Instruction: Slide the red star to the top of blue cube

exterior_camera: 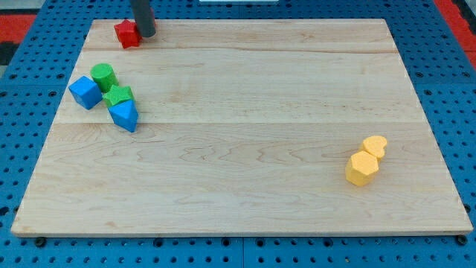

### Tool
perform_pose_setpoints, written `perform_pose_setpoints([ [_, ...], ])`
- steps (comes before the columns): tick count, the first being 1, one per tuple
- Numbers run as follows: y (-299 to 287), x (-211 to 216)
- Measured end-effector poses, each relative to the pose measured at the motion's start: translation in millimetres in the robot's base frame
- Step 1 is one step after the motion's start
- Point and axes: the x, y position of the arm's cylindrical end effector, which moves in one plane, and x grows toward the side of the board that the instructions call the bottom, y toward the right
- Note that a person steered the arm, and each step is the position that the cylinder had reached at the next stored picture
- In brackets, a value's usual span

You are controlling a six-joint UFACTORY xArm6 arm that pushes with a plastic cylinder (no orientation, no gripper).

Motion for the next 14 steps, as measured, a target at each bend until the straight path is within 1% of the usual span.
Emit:
perform_pose_setpoints([
  [2,-53,-4],
  [3,-53,-23],
  [4,-62,-33],
  [5,-96,-33],
  [8,-76,-17],
  [11,-51,53],
  [12,-45,62],
  [13,-60,36],
  [14,-100,34],
])
